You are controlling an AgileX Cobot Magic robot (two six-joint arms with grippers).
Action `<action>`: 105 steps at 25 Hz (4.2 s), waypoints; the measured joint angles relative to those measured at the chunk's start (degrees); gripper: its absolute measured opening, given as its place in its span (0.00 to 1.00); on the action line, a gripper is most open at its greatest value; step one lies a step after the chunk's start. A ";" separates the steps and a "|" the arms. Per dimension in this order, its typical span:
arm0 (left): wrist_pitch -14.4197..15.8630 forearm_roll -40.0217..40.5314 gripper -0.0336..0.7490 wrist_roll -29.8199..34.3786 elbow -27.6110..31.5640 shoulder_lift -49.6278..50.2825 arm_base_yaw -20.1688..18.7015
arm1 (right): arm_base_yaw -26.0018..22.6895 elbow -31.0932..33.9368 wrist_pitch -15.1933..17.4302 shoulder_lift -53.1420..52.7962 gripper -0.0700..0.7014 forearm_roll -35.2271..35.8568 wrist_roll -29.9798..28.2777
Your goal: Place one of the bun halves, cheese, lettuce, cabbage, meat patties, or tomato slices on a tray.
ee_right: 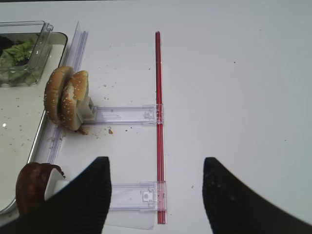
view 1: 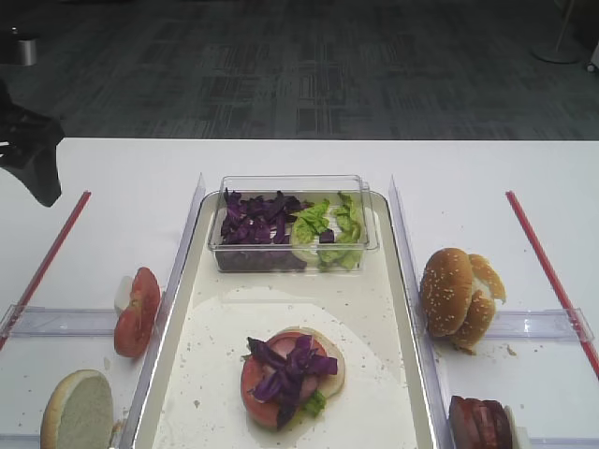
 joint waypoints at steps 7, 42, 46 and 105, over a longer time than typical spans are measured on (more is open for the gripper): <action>0.00 0.00 0.73 -0.82 9.25 -9.26 0.00 | 0.00 0.00 0.00 0.00 0.67 0.00 0.31; -1.02 -1.67 0.73 -2.43 52.14 -88.85 0.09 | 0.00 0.00 0.00 0.00 0.67 0.00 0.00; -1.02 -1.67 0.73 -2.30 52.23 -93.48 0.09 | 0.00 0.00 0.00 0.00 0.67 0.00 0.00; -2.25 3.93 0.73 -11.87 53.28 -98.58 0.09 | 0.00 0.00 0.00 0.00 0.67 0.00 0.00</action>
